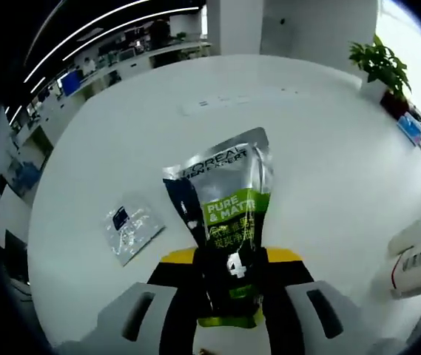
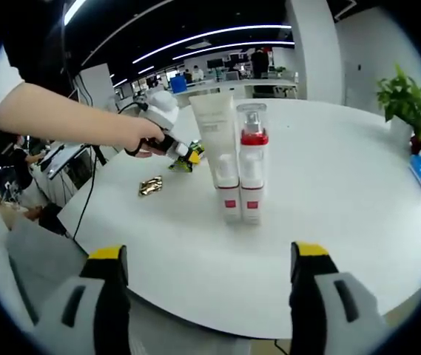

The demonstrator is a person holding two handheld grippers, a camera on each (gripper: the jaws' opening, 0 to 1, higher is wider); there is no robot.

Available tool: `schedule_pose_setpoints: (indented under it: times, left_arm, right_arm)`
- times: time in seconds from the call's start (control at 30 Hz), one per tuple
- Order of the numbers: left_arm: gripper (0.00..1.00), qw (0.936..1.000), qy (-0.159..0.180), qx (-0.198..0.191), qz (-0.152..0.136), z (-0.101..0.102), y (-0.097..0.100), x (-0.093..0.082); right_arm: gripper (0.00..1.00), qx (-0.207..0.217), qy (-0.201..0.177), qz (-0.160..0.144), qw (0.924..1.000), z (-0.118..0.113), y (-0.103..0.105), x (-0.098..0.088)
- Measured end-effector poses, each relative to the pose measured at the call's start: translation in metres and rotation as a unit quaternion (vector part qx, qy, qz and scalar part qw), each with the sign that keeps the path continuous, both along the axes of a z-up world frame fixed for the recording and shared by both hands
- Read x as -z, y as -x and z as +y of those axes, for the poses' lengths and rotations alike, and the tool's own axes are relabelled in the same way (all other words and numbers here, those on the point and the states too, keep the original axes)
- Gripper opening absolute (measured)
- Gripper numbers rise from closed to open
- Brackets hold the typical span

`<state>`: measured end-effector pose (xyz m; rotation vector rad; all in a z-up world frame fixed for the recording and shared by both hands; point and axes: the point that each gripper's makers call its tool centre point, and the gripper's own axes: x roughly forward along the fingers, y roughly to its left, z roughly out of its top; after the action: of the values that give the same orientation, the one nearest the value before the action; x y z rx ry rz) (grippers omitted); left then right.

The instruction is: Arrange the skincare products in the storage area until every visible bottle or jar stands upright without overlapping.

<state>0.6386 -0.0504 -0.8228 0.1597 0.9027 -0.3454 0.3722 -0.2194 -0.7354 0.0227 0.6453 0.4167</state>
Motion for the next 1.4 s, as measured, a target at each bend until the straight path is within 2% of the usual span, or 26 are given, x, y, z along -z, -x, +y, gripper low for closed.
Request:
schedule_pose_setpoints:
  times: [0.23,0.5,0.57,0.6,0.63,0.87,1.4]
  left_arm:
    - [0.16,0.9998,0.018,-0.011,0.003,0.004,0.006,-0.002]
    - [0.12,0.9996,0.025,-0.015,0.001,0.012,0.014,-0.004]
    - [0.11,0.9991,0.036,-0.019,-0.009,0.012,0.014,-0.008]
    - [0.1,0.998,0.055,-0.024,-0.021,0.011,0.011,-0.012]
    - [0.1,0.9976,0.059,-0.027,-0.023,0.012,0.009,-0.013]
    - [0.09,0.997,0.063,-0.022,-0.039,0.017,0.013,-0.022]
    - [0.09,0.996,0.072,-0.022,-0.048,0.02,0.041,-0.035]
  right_arm:
    - [0.91,0.0,0.002,-0.001,1.0,0.0,0.0,0.0]
    - [0.9,-0.005,0.005,-0.003,1.0,0.001,0.0,0.0]
    - [0.9,-0.006,0.007,-0.003,1.0,0.001,0.0,0.0]
    - [0.9,-0.006,0.007,-0.004,0.9999,0.001,0.0,0.0]
    - [0.9,-0.007,0.008,-0.005,0.9999,0.001,0.0,0.0]
    - [0.9,-0.01,0.009,-0.008,0.9999,0.002,0.0,-0.001]
    - [0.89,-0.019,0.02,-0.021,0.9994,0.004,0.001,-0.004]
